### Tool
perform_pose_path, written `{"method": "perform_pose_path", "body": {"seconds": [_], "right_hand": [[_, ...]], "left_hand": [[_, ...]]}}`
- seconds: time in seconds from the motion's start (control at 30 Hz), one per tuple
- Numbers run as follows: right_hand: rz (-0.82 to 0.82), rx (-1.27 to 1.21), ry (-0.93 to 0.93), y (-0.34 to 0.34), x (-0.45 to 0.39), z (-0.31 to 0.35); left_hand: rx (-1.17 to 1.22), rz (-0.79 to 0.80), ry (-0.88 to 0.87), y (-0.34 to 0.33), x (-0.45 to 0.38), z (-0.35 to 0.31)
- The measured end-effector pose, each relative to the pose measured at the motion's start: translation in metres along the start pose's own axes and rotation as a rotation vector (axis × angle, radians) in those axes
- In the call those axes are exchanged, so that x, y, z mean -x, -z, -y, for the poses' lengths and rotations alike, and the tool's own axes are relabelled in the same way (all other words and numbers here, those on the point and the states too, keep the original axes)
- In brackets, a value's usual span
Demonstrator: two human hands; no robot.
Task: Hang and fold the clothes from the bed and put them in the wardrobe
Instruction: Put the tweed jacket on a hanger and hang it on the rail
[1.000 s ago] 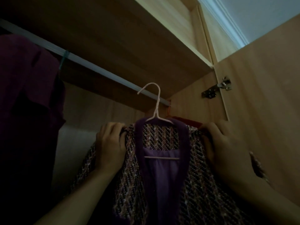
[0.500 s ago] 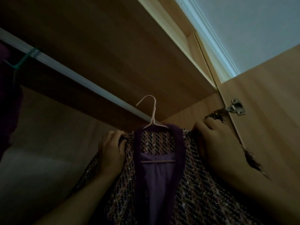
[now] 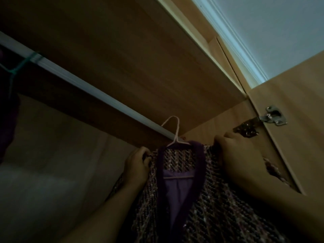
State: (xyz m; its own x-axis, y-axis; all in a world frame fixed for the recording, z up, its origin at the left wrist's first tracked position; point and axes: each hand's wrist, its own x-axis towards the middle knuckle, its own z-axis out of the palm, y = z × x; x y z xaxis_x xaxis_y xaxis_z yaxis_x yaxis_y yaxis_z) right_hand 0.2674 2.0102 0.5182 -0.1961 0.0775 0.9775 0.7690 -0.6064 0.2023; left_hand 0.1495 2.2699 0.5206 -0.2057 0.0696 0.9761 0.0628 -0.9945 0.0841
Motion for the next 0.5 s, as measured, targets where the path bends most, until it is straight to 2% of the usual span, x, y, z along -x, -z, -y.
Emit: {"method": "perform_pose_path", "body": {"seconds": [0.23,0.37,0.5], "right_hand": [[0.058,0.126,0.003,0.0,0.007,0.001],[0.048,0.065,-0.003,0.005,0.008,0.007],[0.079,0.078,0.06,0.011,-0.001,0.018]], "left_hand": [[0.025,0.048,0.086,-0.019,0.011,0.005],[-0.032,0.072,0.057,-0.006,0.007,0.007],[-0.127,0.18,0.135,0.011,-0.002,0.012]]}}
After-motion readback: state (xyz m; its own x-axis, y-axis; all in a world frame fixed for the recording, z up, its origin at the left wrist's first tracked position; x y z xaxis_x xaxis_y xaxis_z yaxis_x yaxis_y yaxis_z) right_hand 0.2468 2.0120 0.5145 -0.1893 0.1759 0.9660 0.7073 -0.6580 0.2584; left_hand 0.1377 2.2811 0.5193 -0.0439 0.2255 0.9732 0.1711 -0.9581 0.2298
